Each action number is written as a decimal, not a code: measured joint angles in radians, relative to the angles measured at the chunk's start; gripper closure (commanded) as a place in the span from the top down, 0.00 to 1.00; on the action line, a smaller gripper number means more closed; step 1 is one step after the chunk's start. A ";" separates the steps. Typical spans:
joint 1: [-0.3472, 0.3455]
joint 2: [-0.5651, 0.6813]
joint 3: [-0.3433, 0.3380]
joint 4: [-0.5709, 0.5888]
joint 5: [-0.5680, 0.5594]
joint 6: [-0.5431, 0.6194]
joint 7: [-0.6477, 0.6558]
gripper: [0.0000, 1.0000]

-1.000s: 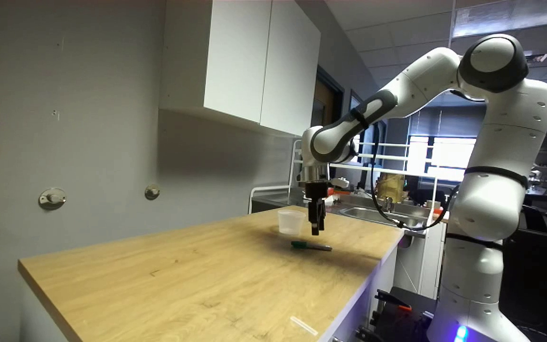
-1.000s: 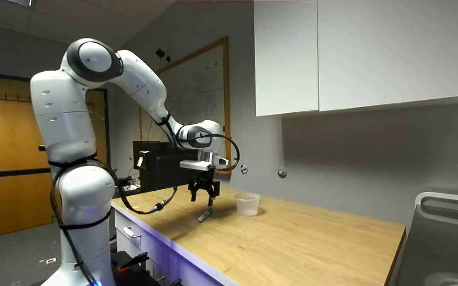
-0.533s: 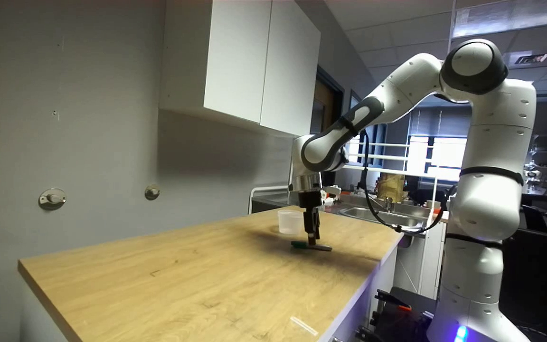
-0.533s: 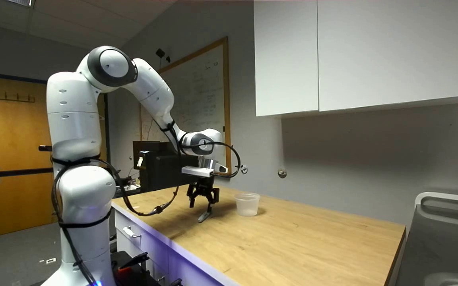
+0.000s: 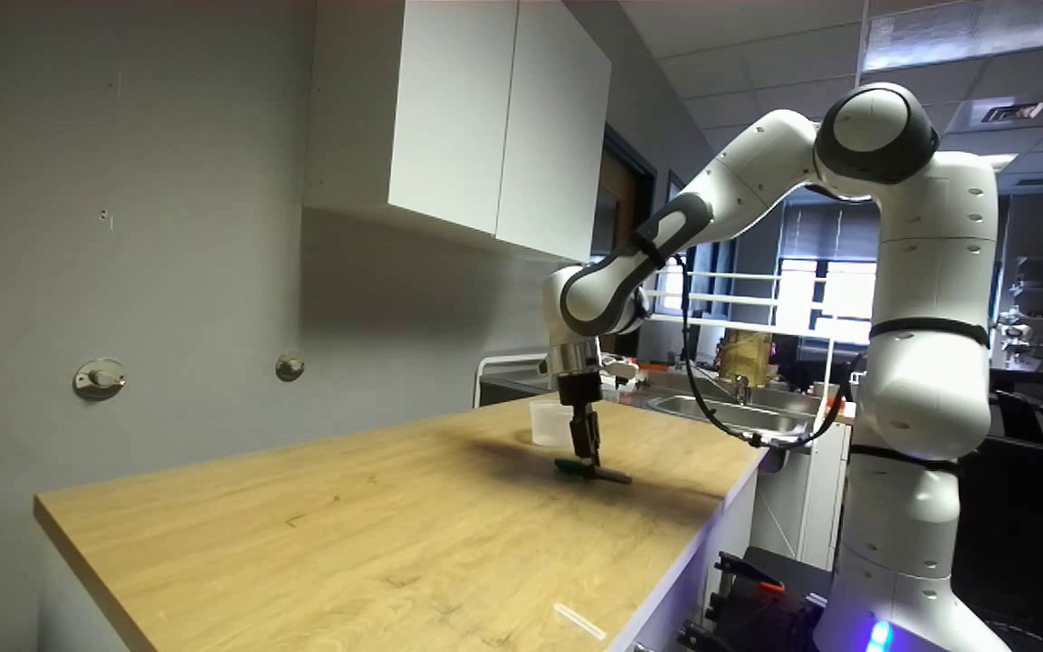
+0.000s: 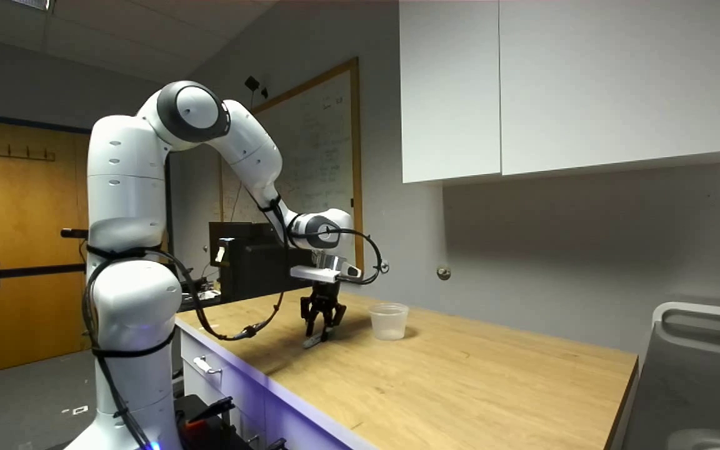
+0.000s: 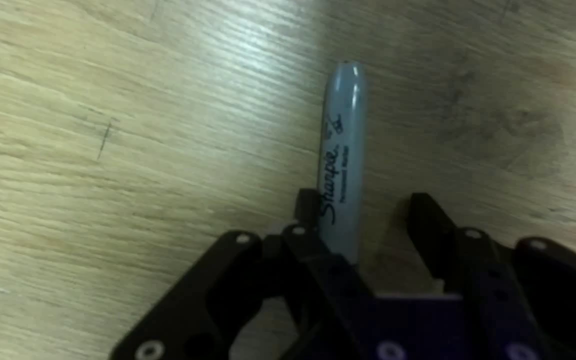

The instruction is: Pick the pen and put it in the cup

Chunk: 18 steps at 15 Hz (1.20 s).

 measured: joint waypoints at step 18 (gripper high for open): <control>0.012 -0.203 0.054 0.085 -0.070 0.021 0.343 0.06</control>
